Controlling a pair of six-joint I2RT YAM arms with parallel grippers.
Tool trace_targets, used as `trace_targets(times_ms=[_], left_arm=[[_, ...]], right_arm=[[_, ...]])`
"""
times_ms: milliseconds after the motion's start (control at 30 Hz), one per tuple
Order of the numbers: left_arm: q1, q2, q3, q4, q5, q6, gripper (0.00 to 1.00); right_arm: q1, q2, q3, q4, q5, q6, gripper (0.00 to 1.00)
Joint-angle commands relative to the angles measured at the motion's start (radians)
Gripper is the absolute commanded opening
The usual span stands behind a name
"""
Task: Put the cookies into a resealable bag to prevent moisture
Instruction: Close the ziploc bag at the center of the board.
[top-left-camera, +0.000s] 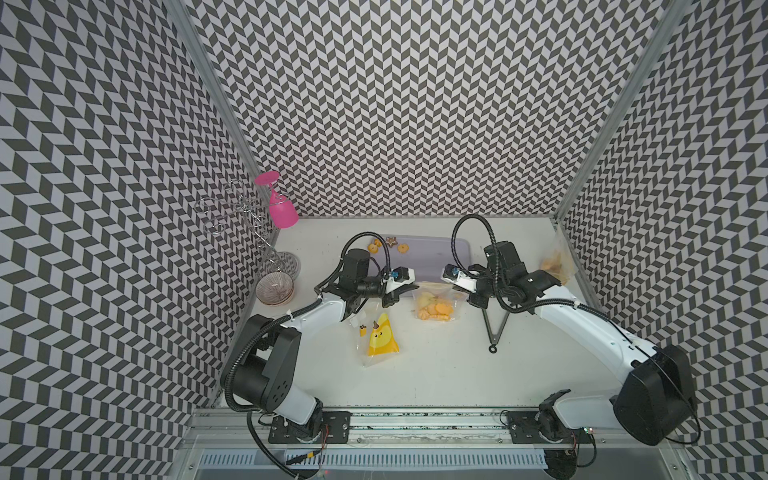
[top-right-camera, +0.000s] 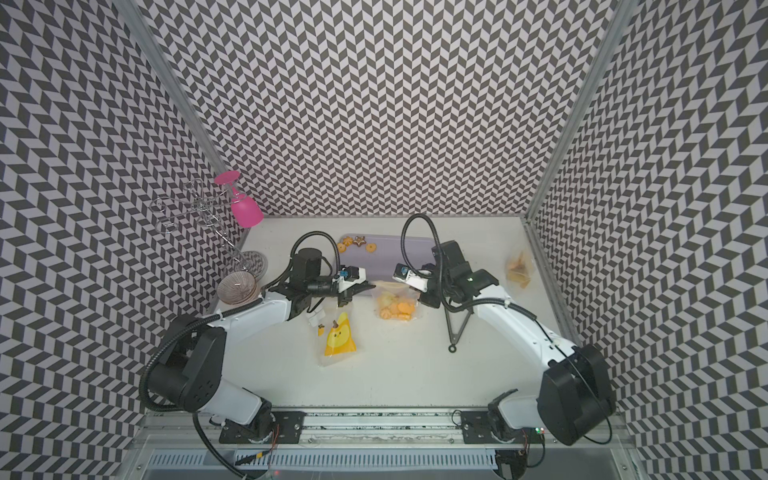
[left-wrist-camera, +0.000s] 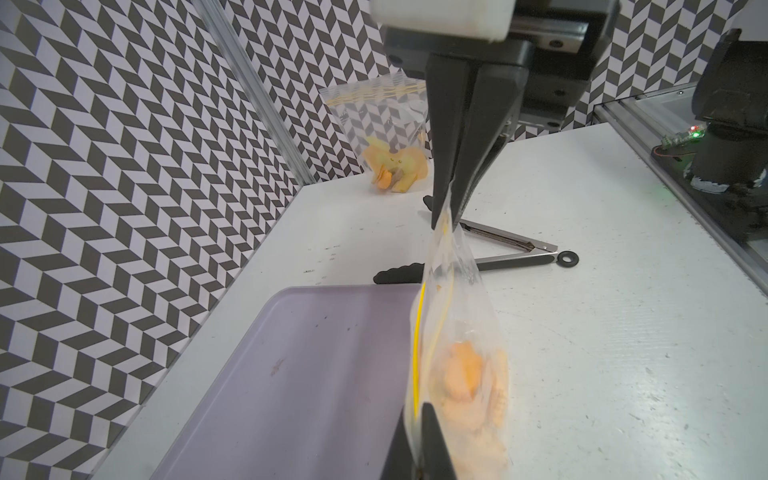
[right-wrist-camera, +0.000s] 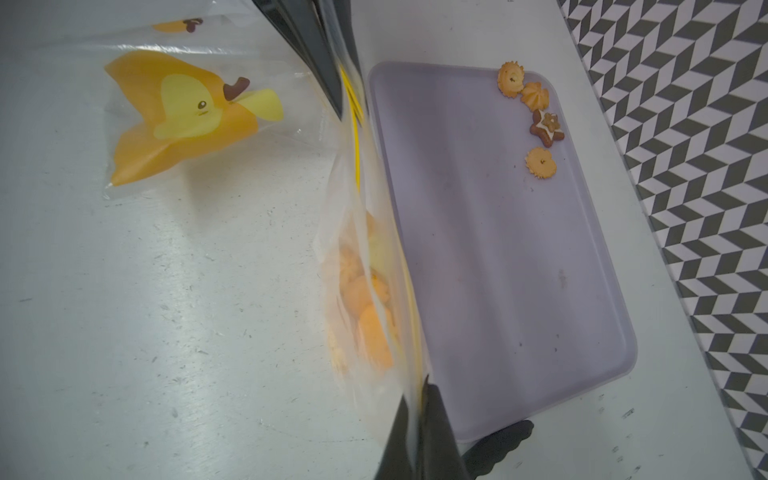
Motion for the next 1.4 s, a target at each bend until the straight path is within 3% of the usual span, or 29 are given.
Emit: trace_targets(times_ms=[0,33,100,167,200,233,300,367,400,433,500,567,600,633,700,767,833,900,933,967,1000,1067,1133,1200,1233,1267,1300,1333,1367], left_arm=[[-0.007,0.005,0.025,-0.02,0.019,0.019,0.0],[-0.007,0.005,0.025,-0.021,0.018,0.019,0.0],[-0.01,0.005,0.026,-0.021,0.016,0.019,0.0],[-0.009,0.007,0.025,-0.021,0.016,0.02,0.0],[-0.008,0.006,0.027,-0.021,0.016,0.021,0.0],[-0.009,0.007,0.027,-0.022,0.015,0.021,0.0],[-0.009,0.007,0.027,-0.023,0.015,0.021,0.0],[-0.008,0.007,0.027,-0.023,0.016,0.021,0.0],[-0.008,0.007,0.027,-0.023,0.016,0.021,0.0],[-0.008,0.007,0.027,-0.023,0.016,0.022,0.0],[-0.01,0.007,0.027,-0.023,0.016,0.021,0.0],[-0.011,0.007,0.027,-0.023,0.016,0.022,0.0],[-0.01,0.005,0.027,-0.023,0.015,0.021,0.0],[-0.011,0.004,0.027,-0.024,0.016,0.023,0.0],[-0.01,0.003,0.025,-0.024,0.016,0.022,0.0],[-0.01,0.005,0.027,-0.024,0.016,0.022,0.0],[-0.01,0.005,0.027,-0.026,0.014,0.024,0.0],[-0.011,0.004,0.025,-0.025,0.013,0.025,0.0],[-0.011,0.004,0.025,-0.026,0.012,0.025,0.0],[-0.011,0.005,0.025,-0.026,0.013,0.025,0.0],[-0.011,0.005,0.025,-0.026,0.013,0.025,0.0],[-0.011,0.005,0.026,-0.026,0.013,0.025,0.0],[-0.01,0.006,0.026,-0.026,0.014,0.025,0.0],[-0.012,0.006,0.027,-0.026,0.015,0.025,0.0],[-0.011,0.007,0.027,-0.027,0.015,0.025,0.0],[-0.012,0.007,0.027,-0.027,0.014,0.025,0.0],[-0.012,0.006,0.027,-0.027,0.015,0.025,0.0],[-0.012,0.006,0.027,-0.027,0.015,0.025,0.0],[-0.013,0.005,0.027,-0.028,0.014,0.026,0.0]], right_arm=[[0.014,0.005,0.015,0.053,-0.027,-0.009,0.09],[0.015,0.005,0.015,0.049,-0.03,-0.015,0.0],[0.019,0.004,0.013,0.051,-0.036,-0.014,0.0],[0.022,0.007,0.009,0.068,-0.032,-0.007,0.18],[0.024,0.008,0.007,0.072,-0.033,-0.007,0.14],[0.026,0.013,0.01,0.069,-0.036,-0.009,0.0],[0.032,0.021,0.018,0.058,-0.042,-0.015,0.0],[0.038,0.027,0.021,0.067,-0.028,-0.008,0.19],[0.039,0.027,0.021,0.073,-0.026,-0.003,0.16],[0.04,0.03,0.022,0.072,-0.03,-0.007,0.04],[0.044,0.035,0.027,0.069,-0.034,-0.009,0.0],[0.05,0.042,0.032,0.075,-0.027,-0.002,0.18],[0.053,0.044,0.033,0.08,-0.024,-0.001,0.16],[0.055,0.047,0.035,0.078,-0.027,-0.002,0.01],[0.059,0.052,0.039,0.073,-0.034,-0.006,0.0],[0.064,0.056,0.041,0.082,-0.024,0.002,0.18],[0.068,0.057,0.043,0.08,-0.027,-0.004,0.0],[0.069,0.059,0.046,0.076,-0.036,-0.007,0.0],[0.071,0.061,0.047,0.08,-0.033,-0.002,0.14],[0.072,0.059,0.045,0.088,-0.026,0.003,0.16],[0.072,0.059,0.043,0.092,-0.026,0.0,0.04],[0.076,0.06,0.046,0.089,-0.031,-0.005,0.0],[0.076,0.061,0.049,0.097,-0.026,0.003,0.17],[0.079,0.064,0.049,0.1,-0.033,0.001,0.01],[0.08,0.066,0.05,0.098,-0.038,-0.001,0.0],[0.081,0.07,0.052,0.103,-0.035,0.002,0.05],[0.083,0.074,0.052,0.111,-0.026,0.009,0.18],[0.087,0.076,0.052,0.117,-0.021,0.01,0.15],[0.087,0.077,0.052,0.116,-0.023,0.008,0.04]])
